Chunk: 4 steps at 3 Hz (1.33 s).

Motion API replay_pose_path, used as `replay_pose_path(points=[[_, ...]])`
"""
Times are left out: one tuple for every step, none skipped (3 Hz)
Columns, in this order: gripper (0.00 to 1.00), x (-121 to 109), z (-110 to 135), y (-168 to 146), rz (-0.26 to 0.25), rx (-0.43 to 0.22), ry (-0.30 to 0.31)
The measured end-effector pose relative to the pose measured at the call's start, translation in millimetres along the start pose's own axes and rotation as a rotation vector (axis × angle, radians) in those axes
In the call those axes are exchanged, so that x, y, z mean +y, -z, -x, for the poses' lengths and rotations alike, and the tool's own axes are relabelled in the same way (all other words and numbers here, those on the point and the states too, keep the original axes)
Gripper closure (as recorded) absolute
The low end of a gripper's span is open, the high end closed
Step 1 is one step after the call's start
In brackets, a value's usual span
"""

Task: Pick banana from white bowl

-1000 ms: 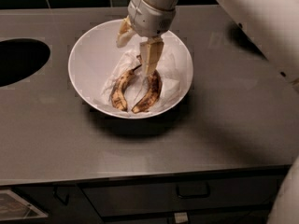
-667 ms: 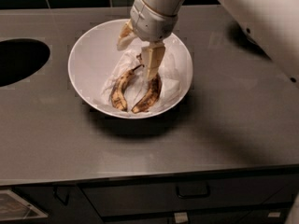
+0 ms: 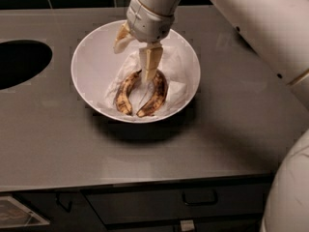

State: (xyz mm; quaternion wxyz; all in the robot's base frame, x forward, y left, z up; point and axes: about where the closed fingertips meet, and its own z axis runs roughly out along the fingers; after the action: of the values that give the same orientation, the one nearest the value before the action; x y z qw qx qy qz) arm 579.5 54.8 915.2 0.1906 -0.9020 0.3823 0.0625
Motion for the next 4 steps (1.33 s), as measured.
replay_pose_path(points=[[0.3,-7.2,-0.1,-2.9,0.01,-0.006,0.011],[0.33,-7.8,-0.4,-4.1,0.011,-0.009,0.012],[0.42,-5.8,-3.7,-6.0,0.005,-0.022,0.009],[0.42,-5.1,-6.5,-10.2,0.005,-0.035,0.012]])
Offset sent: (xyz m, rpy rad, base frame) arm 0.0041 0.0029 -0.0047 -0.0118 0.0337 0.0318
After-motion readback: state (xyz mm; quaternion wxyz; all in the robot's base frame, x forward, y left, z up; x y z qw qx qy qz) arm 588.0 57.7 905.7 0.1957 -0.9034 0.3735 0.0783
